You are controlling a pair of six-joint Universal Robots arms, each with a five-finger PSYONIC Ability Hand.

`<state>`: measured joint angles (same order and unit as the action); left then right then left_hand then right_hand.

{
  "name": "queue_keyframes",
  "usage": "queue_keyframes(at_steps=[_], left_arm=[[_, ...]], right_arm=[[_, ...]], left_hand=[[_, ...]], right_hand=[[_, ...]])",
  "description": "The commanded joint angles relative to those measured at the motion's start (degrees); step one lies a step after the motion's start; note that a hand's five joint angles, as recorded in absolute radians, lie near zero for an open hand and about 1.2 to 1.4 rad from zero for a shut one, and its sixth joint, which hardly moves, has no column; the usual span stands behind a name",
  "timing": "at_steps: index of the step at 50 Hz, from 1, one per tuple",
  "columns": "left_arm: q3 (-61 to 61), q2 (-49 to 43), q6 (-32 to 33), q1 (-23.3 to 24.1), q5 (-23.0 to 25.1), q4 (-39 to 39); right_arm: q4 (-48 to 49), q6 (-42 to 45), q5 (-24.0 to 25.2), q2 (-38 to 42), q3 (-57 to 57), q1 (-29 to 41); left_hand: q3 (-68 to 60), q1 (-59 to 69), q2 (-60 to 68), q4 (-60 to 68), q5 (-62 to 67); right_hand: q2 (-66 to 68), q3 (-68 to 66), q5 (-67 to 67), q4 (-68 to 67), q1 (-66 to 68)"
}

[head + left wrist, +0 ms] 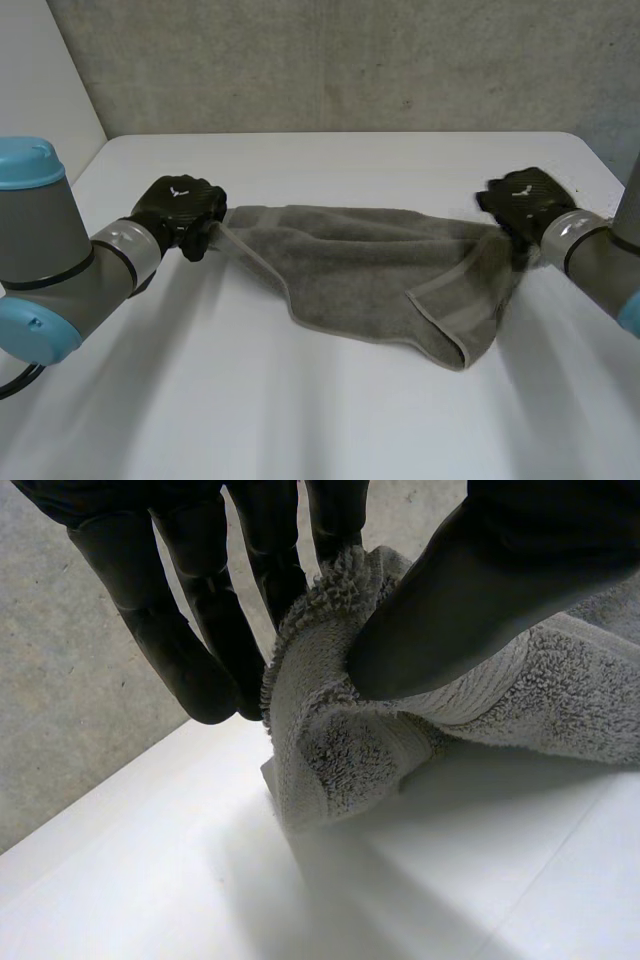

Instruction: Fold the towel.

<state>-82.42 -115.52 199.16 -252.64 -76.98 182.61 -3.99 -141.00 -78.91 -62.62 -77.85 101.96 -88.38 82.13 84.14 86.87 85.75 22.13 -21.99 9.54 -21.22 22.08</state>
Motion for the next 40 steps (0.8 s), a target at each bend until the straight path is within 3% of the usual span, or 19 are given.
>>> queue_keyframes(at_steps=[1,5,12,24,40], left_arm=[[-0.1,-0.4,0.1,-0.2,0.1,-0.1],[-0.3,-0.5,0.0,0.0,0.1,-0.1],[-0.4,-0.5,0.0,0.1,0.1,-0.1],[-1.6,-0.8,0.2,0.1,0.3,0.1],[-1.7,-0.8,0.3,0.2,0.3,0.2]], right_arm=[[-5.6,4.4,9.9,-4.2,-5.3,6.6],[-8.6,10.8,12.2,-1.8,-5.1,8.5],[-8.8,16.0,11.7,4.2,-2.2,8.8],[-8.4,16.4,5.4,11.3,3.1,11.3],[-6.7,16.3,4.6,12.7,3.3,10.5]], left_hand=[[8.4,-2.1,-4.1,-6.9,-15.7],[8.4,-2.1,-4.1,-6.9,-15.7],[8.4,-2.1,-4.1,-6.9,-15.7],[8.4,-2.1,-4.1,-6.9,-15.7],[8.4,-2.1,-4.1,-6.9,-15.7]], right_hand=[[-2.1,2.0,0.5,1.2,-2.1],[-2.1,2.0,0.5,1.2,-2.1],[-1.0,0.8,1.6,0.0,-0.9],[4.4,-4.6,7.0,-5.3,4.5],[7.1,-7.3,9.7,-8.0,7.2]])
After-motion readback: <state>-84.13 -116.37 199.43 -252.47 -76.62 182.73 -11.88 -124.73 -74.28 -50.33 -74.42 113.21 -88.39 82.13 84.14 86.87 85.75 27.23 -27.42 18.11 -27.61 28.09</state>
